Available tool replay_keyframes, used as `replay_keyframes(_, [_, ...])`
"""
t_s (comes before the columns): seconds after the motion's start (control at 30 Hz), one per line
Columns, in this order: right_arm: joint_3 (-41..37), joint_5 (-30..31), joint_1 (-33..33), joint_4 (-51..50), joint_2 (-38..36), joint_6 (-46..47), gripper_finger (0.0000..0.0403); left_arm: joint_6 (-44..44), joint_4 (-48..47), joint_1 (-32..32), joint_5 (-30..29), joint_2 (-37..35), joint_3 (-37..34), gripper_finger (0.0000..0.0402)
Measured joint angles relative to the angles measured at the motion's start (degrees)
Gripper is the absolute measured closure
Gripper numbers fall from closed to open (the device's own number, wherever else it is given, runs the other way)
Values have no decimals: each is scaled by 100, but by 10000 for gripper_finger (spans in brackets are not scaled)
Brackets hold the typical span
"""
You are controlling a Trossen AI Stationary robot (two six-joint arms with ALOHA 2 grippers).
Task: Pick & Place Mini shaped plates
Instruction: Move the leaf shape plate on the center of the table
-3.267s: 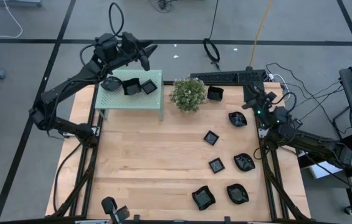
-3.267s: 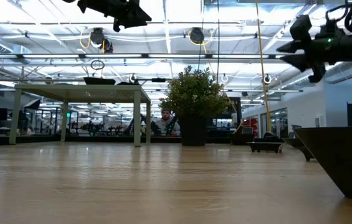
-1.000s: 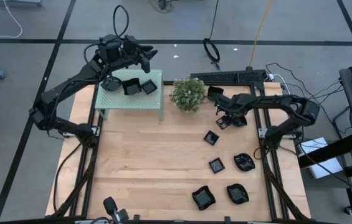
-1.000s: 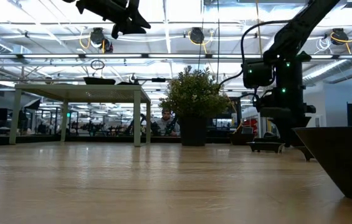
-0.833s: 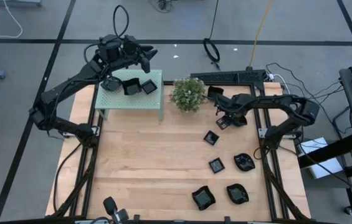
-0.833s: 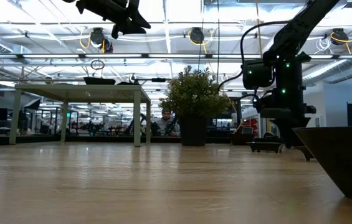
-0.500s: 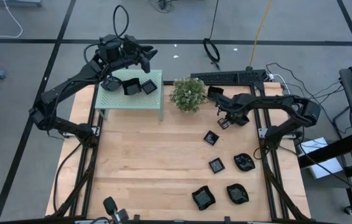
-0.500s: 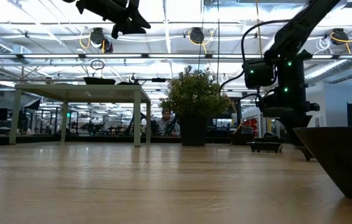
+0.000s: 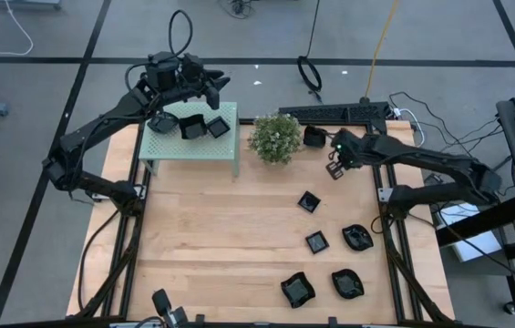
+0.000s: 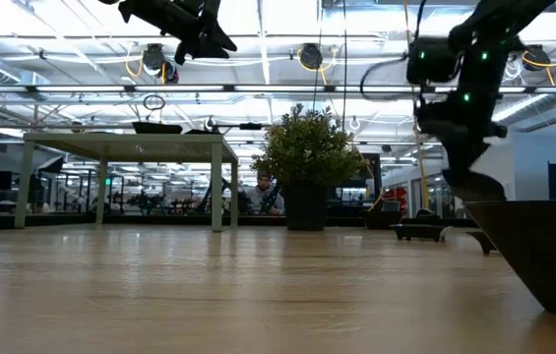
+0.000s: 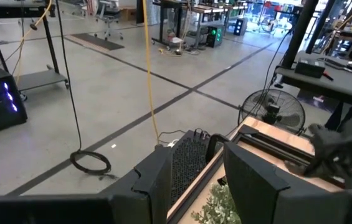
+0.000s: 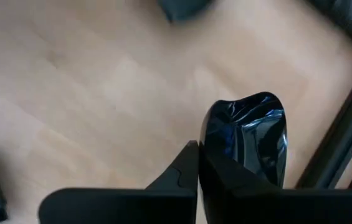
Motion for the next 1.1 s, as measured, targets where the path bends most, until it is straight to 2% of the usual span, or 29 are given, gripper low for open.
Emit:
replay_keyframes(0.2, [707,544,9,527,-323,-656,403,8,2,-1,0,0,0,254])
replay_keyframes(0.3, [1125,491,12,1402,-317,-1243,403,-1,2,0,0,0,0,254])
replay_keyframes(0.4, [1441,158,47,2515,-153,-1690,403,-21,2,-2,0,0,0,254])
replay_keyframes(0.57, [1752,-544,166,3937,461,-2114,403,-307,1,0,-1,-41,0,254])
replay_keyframes(0.7, [1836,-1259,384,4595,1214,-2437,403,-333,6,-6,4,-175,0,254])
replay_keyframes(0.87, [1850,-1284,699,5407,2132,-3169,403,-310,43,-67,7,-473,0,254])
replay_keyframes(1.1, [1972,-1289,1291,6417,2801,-3018,403,-305,-50,-231,22,-1015,7,254])
